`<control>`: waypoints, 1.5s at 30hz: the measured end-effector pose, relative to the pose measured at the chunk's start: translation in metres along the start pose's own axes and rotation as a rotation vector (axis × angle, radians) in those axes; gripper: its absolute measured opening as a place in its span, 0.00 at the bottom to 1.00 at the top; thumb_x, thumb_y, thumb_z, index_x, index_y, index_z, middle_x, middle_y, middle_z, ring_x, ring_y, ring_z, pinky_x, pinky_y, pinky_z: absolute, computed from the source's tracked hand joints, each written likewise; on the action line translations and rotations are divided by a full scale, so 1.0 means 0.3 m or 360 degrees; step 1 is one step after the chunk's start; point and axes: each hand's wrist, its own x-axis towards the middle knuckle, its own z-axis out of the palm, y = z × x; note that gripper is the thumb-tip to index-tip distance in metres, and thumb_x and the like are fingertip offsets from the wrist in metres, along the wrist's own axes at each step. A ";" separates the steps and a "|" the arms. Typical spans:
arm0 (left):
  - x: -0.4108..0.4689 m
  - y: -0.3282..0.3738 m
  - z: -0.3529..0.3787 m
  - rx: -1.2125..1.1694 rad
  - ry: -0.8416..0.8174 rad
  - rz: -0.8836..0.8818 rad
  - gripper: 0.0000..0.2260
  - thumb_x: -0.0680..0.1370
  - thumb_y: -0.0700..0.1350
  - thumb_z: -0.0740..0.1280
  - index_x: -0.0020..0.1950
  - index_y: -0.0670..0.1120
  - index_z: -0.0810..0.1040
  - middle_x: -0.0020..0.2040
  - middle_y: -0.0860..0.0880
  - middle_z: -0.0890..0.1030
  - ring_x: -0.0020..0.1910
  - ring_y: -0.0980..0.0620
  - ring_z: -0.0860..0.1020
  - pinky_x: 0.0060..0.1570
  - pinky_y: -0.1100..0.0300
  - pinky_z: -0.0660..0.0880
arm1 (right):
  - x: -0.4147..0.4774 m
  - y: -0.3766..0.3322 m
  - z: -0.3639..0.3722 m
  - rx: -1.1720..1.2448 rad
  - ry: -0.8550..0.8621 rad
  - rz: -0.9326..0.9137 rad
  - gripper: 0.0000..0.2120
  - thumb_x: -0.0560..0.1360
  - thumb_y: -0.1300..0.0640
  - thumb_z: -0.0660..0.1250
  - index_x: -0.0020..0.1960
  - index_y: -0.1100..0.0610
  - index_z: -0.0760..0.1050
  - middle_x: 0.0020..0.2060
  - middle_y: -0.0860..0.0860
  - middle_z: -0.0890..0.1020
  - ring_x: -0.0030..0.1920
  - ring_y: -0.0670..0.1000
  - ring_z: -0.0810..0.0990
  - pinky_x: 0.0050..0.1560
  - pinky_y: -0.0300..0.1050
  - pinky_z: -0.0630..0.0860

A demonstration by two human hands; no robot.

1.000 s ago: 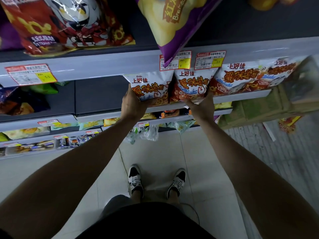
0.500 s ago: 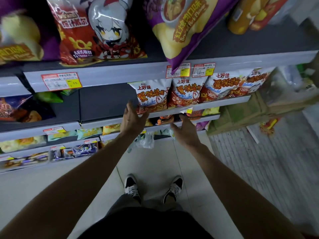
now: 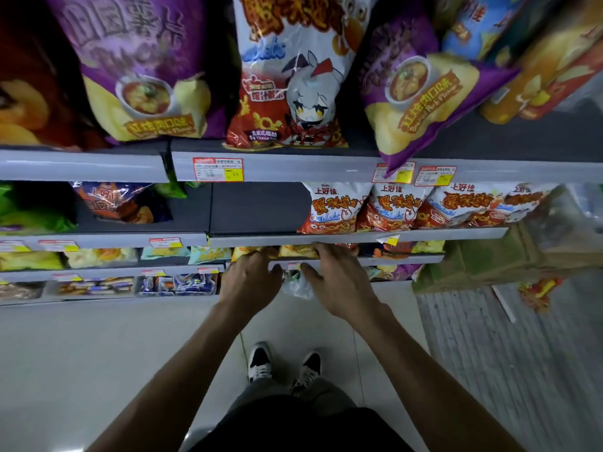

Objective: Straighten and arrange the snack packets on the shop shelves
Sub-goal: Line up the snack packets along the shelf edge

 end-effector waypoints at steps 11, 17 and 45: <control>-0.141 -0.065 -0.181 0.0122 0.0258 -0.0444 0.18 0.81 0.53 0.65 0.71 0.56 0.77 0.61 0.48 0.86 0.61 0.40 0.82 0.56 0.49 0.79 | 0.093 -0.202 -0.007 -0.0071 -0.0046 -0.0497 0.25 0.82 0.43 0.62 0.76 0.52 0.67 0.74 0.51 0.74 0.73 0.57 0.72 0.69 0.52 0.70; -0.297 -0.108 -0.231 0.0138 0.0343 -0.0772 0.18 0.82 0.53 0.64 0.71 0.55 0.77 0.62 0.49 0.85 0.61 0.43 0.82 0.59 0.51 0.77 | 0.116 -0.314 0.044 -0.0056 -0.0214 -0.0722 0.25 0.84 0.41 0.59 0.76 0.54 0.69 0.71 0.53 0.77 0.71 0.56 0.72 0.68 0.53 0.71; -0.414 -1.070 -0.713 -0.0130 0.0304 -0.0796 0.16 0.80 0.51 0.68 0.67 0.51 0.81 0.63 0.44 0.85 0.61 0.38 0.82 0.59 0.48 0.79 | 0.011 -1.118 0.473 -0.0151 -0.0156 -0.0318 0.24 0.81 0.45 0.66 0.73 0.55 0.72 0.67 0.52 0.80 0.68 0.56 0.76 0.64 0.54 0.74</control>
